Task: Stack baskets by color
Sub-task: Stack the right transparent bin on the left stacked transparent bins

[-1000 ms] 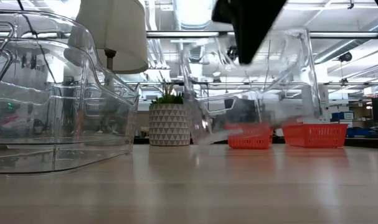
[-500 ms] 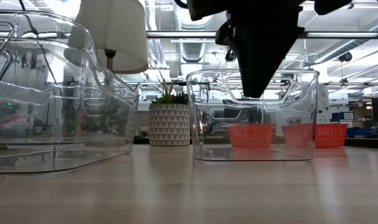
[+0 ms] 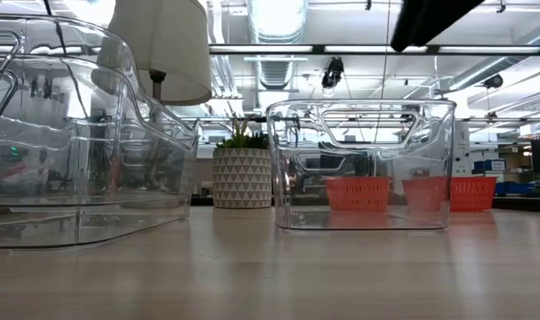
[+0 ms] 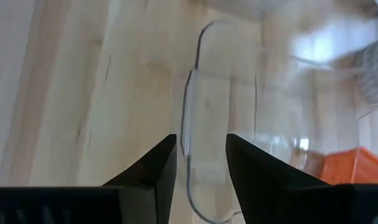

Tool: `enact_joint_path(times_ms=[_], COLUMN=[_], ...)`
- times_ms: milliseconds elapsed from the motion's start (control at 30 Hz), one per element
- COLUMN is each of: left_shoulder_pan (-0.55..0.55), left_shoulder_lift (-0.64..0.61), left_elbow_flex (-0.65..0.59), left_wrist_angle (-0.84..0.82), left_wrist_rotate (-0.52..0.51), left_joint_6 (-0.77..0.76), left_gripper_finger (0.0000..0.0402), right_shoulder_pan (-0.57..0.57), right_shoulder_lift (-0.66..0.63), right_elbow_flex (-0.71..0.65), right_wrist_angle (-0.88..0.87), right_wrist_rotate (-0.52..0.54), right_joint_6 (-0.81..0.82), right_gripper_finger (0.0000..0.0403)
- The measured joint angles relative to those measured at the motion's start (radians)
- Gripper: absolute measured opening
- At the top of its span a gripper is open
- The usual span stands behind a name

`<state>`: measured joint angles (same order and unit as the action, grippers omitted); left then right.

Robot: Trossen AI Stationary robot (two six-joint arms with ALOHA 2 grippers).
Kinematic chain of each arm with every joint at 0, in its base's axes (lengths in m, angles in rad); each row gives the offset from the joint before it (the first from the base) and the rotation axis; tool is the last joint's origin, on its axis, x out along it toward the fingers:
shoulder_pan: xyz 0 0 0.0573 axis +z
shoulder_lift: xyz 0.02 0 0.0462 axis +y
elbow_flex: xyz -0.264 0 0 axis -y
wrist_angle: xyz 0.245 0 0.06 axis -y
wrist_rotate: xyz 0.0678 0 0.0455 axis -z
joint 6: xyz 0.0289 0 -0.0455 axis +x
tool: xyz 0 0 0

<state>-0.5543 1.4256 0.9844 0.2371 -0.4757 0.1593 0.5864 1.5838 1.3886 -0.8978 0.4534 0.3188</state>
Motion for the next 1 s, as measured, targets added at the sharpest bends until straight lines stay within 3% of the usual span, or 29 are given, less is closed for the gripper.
enact_joint_path(times_ms=[167, 333, 567, 733, 833, 1000], left_shoulder_pan=[0.041, 0.098, 0.154, 0.169, 0.174, 0.189], left_shoulder_lift=[0.093, 0.185, 0.284, 0.371, 0.435, 0.538], left_elbow_flex=[0.071, 0.146, 0.229, 0.3, 0.36, 0.512], left_wrist_angle=[0.025, -0.022, -0.069, -0.072, -0.081, -0.252], left_wrist_rotate=[0.023, 0.158, 0.188, 0.193, 0.195, 0.2], left_joint_6=[-0.024, -0.096, -0.162, -0.157, -0.157, -0.164], left_gripper_finger=[0.0132, 0.0139, 0.0207, 0.025, 0.0252, 0.0244], right_shoulder_pan=[0.036, 0.022, -0.026, -0.047, -0.045, -0.046], right_shoulder_lift=[-0.183, -0.364, -0.569, -0.661, -0.71, -0.77], right_elbow_flex=[-0.264, -0.538, -0.796, -0.885, -0.921, -0.95], right_wrist_angle=[0.304, 0.728, 1.168, 1.225, 1.224, 1.225], right_wrist_rotate=[0.128, 0.116, 0.116, 0.116, 0.112, 0.114], right_joint_6=[-0.133, -0.362, -0.579, -0.621, -0.617, -0.606], right_gripper_finger=[0.0124, 0.0123, 0.014, 0.015, 0.0152, 0.0153])
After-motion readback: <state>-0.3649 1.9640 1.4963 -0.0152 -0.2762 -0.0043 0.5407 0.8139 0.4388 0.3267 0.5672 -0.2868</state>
